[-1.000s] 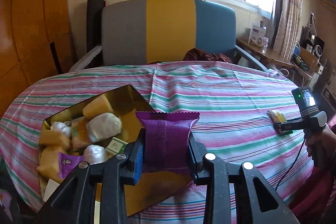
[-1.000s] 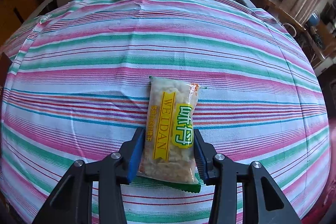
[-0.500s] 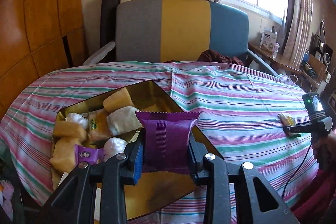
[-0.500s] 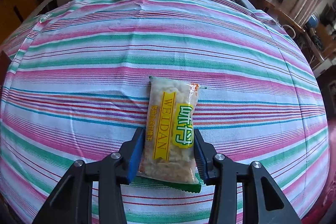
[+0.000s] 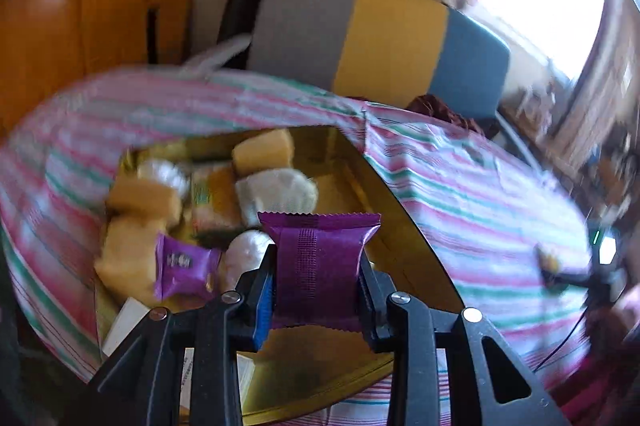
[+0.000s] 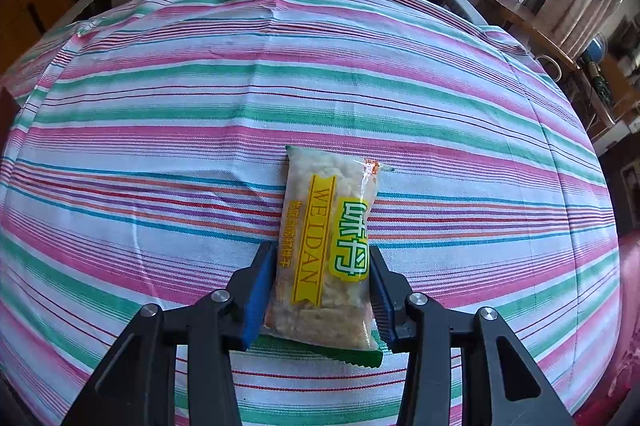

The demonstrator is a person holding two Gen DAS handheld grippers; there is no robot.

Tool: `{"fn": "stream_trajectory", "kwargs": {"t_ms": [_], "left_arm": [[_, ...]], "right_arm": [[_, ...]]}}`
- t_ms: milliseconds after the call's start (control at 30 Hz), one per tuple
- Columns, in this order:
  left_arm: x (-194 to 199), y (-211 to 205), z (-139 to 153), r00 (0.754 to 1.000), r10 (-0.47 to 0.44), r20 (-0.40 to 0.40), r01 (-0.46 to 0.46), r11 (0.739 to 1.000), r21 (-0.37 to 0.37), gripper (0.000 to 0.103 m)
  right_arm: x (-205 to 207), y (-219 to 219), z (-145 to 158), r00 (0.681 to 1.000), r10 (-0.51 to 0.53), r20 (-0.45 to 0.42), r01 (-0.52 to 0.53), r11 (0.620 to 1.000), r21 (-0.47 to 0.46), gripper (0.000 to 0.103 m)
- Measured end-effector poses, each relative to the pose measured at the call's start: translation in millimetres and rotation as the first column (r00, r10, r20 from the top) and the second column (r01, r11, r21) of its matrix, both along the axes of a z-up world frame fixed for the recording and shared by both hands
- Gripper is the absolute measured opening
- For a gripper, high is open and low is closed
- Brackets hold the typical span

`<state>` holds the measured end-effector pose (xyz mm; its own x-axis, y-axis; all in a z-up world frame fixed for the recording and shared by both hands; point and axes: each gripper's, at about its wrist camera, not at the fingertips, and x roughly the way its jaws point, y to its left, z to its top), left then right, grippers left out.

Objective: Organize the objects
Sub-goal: 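Carry the purple packet to the gold tray and release it with the left gripper, then carry the WEIDAN packet to the gold tray and release it with the right gripper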

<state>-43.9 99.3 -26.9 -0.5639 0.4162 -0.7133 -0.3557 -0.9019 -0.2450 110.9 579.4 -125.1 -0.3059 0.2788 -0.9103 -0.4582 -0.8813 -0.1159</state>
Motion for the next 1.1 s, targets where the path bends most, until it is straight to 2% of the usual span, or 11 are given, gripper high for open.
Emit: {"fn": "stream_trajectory", "kwargs": {"t_ms": [67, 167, 267, 400, 467, 533, 633, 700, 900, 1100], "left_arm": [[-9, -16, -4, 0.999, 0.048, 0.024, -0.048, 0.999, 0.013, 0.034], [-15, -31, -9, 0.997, 0.065, 0.044, -0.066, 0.997, 0.029, 0.034], [-14, -30, -18, 0.997, 0.047, 0.065, -0.048, 0.999, 0.014, 0.034], [-12, -16, -37, 0.99, 0.01, 0.143, -0.012, 1.0, 0.011, 0.035], [-9, -5, -46, 0.987, -0.031, 0.155, 0.033, 0.999, -0.015, 0.04], [-7, -2, -53, 0.984, -0.025, 0.177, 0.03, 0.999, -0.028, 0.046], [-3, -2, -50, 0.99, -0.014, 0.141, 0.021, 0.998, -0.052, 0.057], [-2, -6, -47, 0.991, -0.006, 0.131, 0.011, 0.999, -0.036, 0.057], [6, -17, -33, 0.998, 0.033, 0.049, -0.029, 0.997, -0.077, 0.057], [8, -30, -15, 0.995, 0.098, -0.012, -0.099, 0.989, -0.114, 0.057]], "right_arm": [[-2, 5, -1, 1.0, 0.005, 0.001, -0.005, 1.0, 0.002, 0.045], [-3, 5, -1, 1.0, 0.009, 0.002, -0.009, 1.0, 0.003, 0.045], [-3, 6, -2, 1.0, 0.012, 0.004, -0.012, 1.0, 0.006, 0.045], [-4, 5, -2, 1.0, 0.013, 0.006, -0.013, 1.0, 0.009, 0.045], [-4, 4, -2, 1.0, 0.012, 0.006, -0.012, 1.0, 0.011, 0.045], [-5, 4, -2, 1.0, 0.013, 0.007, -0.013, 1.0, 0.011, 0.045], [-5, 4, -1, 1.0, 0.013, 0.008, -0.013, 1.0, 0.013, 0.045], [-6, 4, -1, 1.0, 0.014, 0.008, -0.014, 1.0, 0.013, 0.045], [-9, 4, -1, 0.999, 0.027, 0.018, -0.028, 0.999, 0.039, 0.044], [-14, 3, 1, 0.999, 0.011, 0.041, -0.012, 0.999, 0.042, 0.043]]}}
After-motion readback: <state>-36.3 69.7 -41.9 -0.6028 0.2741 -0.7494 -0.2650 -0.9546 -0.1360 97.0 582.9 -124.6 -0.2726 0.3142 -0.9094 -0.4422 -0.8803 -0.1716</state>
